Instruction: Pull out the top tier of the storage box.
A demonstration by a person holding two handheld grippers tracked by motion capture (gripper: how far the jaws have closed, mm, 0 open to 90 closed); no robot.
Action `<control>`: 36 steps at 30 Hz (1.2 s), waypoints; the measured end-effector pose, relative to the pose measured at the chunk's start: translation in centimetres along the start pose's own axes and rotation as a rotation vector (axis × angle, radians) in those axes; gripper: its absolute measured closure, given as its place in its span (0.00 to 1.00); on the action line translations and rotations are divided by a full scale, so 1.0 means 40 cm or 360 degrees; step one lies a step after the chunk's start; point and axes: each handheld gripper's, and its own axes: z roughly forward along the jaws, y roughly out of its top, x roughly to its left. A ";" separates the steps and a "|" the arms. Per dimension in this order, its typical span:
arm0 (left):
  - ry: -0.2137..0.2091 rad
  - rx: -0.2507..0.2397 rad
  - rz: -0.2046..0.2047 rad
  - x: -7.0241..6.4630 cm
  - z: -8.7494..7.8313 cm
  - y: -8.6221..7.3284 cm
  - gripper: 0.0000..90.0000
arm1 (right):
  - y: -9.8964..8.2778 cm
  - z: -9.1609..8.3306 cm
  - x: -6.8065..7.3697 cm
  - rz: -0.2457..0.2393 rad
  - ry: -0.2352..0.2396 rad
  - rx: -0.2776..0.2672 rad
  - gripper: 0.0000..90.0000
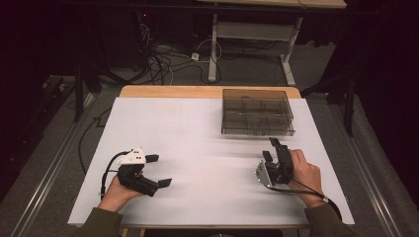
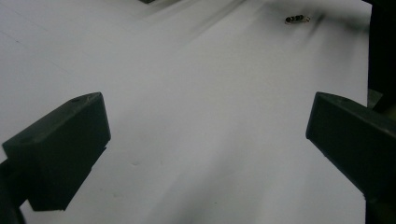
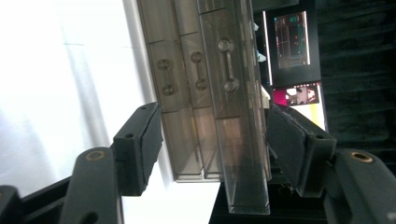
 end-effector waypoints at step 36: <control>0.0056 0.0022 0.0011 -0.013 -0.009 -0.020 0.00 | -0.012 -0.011 0.003 0.0419 0.0243 0.0018 0.19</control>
